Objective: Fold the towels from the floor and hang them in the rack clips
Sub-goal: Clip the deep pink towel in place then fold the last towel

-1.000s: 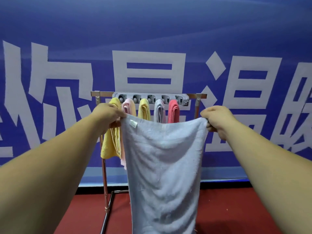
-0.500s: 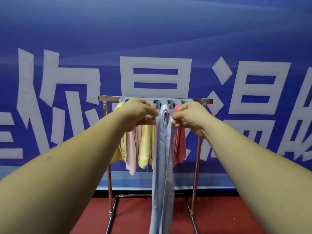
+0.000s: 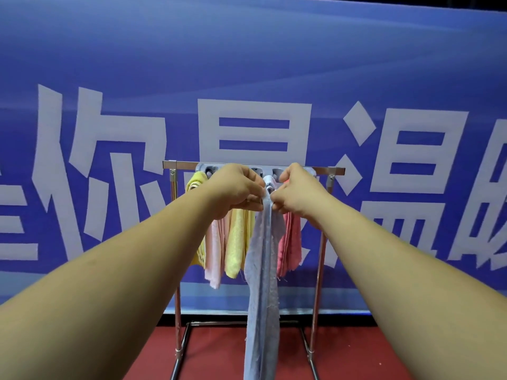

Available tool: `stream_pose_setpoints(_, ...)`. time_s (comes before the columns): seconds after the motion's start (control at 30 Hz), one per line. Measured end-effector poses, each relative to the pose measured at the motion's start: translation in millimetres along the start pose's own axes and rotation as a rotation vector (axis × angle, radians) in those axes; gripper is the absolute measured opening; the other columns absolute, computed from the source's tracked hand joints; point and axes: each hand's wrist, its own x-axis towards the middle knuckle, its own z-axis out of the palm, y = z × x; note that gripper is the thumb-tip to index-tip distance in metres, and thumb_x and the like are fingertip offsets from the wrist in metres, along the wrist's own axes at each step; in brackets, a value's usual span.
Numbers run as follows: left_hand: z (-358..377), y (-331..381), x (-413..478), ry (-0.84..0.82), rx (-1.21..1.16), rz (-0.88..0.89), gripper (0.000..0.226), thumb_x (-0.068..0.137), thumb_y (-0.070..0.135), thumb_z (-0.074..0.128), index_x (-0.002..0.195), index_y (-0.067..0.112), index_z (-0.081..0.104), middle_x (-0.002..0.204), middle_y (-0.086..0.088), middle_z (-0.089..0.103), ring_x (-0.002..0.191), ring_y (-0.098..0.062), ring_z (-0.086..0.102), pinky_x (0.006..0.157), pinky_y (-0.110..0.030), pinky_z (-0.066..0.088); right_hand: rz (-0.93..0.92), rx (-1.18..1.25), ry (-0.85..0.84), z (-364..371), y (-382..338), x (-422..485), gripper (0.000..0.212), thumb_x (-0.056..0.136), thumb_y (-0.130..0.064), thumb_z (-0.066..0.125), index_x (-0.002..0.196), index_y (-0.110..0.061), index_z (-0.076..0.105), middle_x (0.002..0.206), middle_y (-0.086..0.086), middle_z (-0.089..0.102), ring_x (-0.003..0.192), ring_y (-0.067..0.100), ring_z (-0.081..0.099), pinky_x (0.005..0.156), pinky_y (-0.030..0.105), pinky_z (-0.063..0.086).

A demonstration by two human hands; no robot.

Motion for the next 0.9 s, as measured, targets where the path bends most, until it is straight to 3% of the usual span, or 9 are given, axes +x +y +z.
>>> stream_pose_setpoints(0.13, 6, 6, -4, 0.043, 0.028, 0.034, 0.012, 0.093, -0.008, 0.072, 0.090, 0.003, 0.070, 0.070, -0.012, 0.072, 0.068, -0.026, 0.075, 0.078, -0.045, 0.068, -0.033, -0.164, 0.087, -1, -11, 0, 0.013, 0.081, -0.008, 0.078, 0.083, -0.005, 0.065, 0.074, 0.020, 0.075, 0.073, 0.034, 0.079, 0.071, 0.056, 0.065)
stream_pose_setpoints(0.2, 9, 9, -5, 0.068, 0.033, 0.044, 0.012, 0.093, -0.008, 0.070, 0.090, 0.004, 0.070, 0.071, -0.014, 0.072, 0.068, -0.026, 0.075, 0.079, -0.046, 0.068, -0.042, -0.206, 0.117, -2, -14, 0, 0.017, 0.082, -0.013, 0.078, 0.073, -0.010, 0.064, 0.078, 0.020, 0.075, 0.078, 0.037, 0.077, 0.075, 0.057, 0.064)
stream_pose_setpoints(0.4, 12, 20, -10, 0.070, -0.001, 0.059, 0.022, 0.096, -0.005, 0.066, 0.116, 0.004, 0.069, 0.097, -0.024, 0.078, 0.085, -0.032, 0.080, 0.087, -0.047, 0.066, -0.051, -0.124, 0.118, -10, -27, -9, 0.007, 0.086, -0.021, 0.079, 0.091, -0.017, 0.076, 0.087, 0.009, 0.078, 0.087, 0.031, 0.076, 0.083, 0.053, 0.064)
stream_pose_setpoints(0.53, 10, 31, -18, 0.005, -0.040, 0.065, 0.036, 0.101, -0.003, 0.060, 0.136, 0.007, 0.060, 0.107, -0.023, 0.077, 0.098, -0.033, 0.080, 0.093, -0.045, 0.064, -0.100, -0.178, 0.158, -17, -33, -14, 0.021, 0.091, -0.029, 0.076, 0.107, -0.016, 0.079, 0.096, 0.003, 0.077, 0.093, 0.024, 0.073, 0.087, 0.047, 0.063)
stream_pose_setpoints(0.67, 3, 40, -22, -0.013, -0.043, 0.069, 0.040, 0.099, -0.008, 0.051, 0.135, 0.007, 0.060, 0.104, -0.024, 0.078, 0.096, -0.032, 0.079, 0.094, -0.046, 0.064, -0.138, -0.183, 0.225, -18, -35, -13, 0.017, 0.094, -0.034, 0.075, 0.104, -0.020, 0.077, 0.097, -0.003, 0.075, 0.095, 0.018, 0.070, 0.083, 0.041, 0.061)
stream_pose_setpoints(0.8, -4, 45, -28, -0.026, -0.005, 0.094, 0.027, 0.098, -0.004, 0.061, 0.122, 0.006, 0.070, 0.103, -0.022, 0.080, 0.099, -0.033, 0.079, 0.094, -0.046, 0.064, -0.170, -0.207, 0.241, -20, -39, -14, 0.008, 0.096, -0.024, 0.071, 0.089, -0.026, 0.073, 0.090, -0.009, 0.070, 0.096, 0.017, 0.068, 0.075, 0.034, 0.053)
stream_pose_setpoints(0.9, -9, 42, -28, -0.036, 0.061, 0.123, 0.027, 0.094, -0.001, 0.067, 0.118, 0.008, 0.073, 0.105, -0.019, 0.079, 0.095, -0.034, 0.078, 0.091, -0.043, 0.065, -0.148, -0.128, 0.203, -24, -40, -15, 0.014, 0.091, -0.021, 0.071, 0.079, -0.028, 0.073, 0.082, -0.009, 0.072, 0.089, 0.020, 0.072, 0.080, 0.045, 0.061)
